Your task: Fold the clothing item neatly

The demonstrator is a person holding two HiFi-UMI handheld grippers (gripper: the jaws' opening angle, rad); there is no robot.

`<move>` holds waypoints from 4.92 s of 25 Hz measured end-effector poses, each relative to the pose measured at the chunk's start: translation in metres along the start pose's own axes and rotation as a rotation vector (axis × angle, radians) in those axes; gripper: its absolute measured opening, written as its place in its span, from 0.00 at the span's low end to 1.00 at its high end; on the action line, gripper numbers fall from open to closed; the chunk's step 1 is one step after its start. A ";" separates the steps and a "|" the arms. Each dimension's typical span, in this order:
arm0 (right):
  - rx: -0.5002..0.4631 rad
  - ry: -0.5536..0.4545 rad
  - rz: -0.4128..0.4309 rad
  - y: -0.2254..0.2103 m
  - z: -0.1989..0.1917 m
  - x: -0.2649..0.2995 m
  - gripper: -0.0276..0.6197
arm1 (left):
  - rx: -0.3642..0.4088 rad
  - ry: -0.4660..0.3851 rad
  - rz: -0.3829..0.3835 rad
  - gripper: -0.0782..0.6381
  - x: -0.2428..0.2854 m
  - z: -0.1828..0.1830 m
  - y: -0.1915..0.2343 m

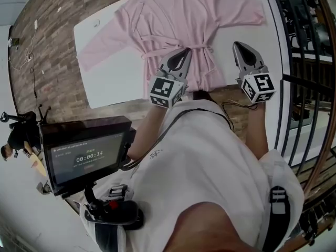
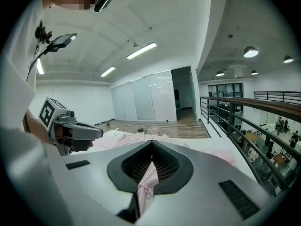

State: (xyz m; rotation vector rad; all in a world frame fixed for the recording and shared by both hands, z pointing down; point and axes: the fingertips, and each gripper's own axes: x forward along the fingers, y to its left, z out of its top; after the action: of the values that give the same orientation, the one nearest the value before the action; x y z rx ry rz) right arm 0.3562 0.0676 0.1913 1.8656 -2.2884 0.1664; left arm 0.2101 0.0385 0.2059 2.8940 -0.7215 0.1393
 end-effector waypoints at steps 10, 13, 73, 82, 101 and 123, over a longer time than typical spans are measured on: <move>0.073 -0.037 -0.143 0.013 0.004 0.011 0.05 | 0.084 0.042 -0.264 0.11 0.039 0.003 -0.027; 0.089 -0.030 -0.222 -0.003 -0.006 0.013 0.05 | 0.101 0.046 -0.340 0.11 0.051 0.006 -0.039; -0.095 0.277 -0.475 -0.309 -0.117 0.110 0.11 | 0.068 0.212 -0.544 0.11 0.107 -0.064 -0.105; -0.084 0.197 -0.487 -0.286 -0.089 0.105 0.11 | 0.072 0.175 -0.530 0.11 0.090 -0.055 -0.103; -0.130 0.202 -0.425 -0.230 -0.081 0.130 0.11 | 0.086 0.131 -0.475 0.11 0.055 -0.052 -0.080; -0.137 0.197 -0.325 -0.140 -0.082 0.180 0.11 | 0.091 0.102 -0.439 0.11 0.015 -0.052 -0.046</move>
State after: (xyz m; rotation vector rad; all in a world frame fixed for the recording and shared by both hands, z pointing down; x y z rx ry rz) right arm 0.4646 -0.1168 0.3054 2.0161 -1.7952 0.1362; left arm 0.2421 0.0810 0.2528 3.0206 -0.0550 0.2682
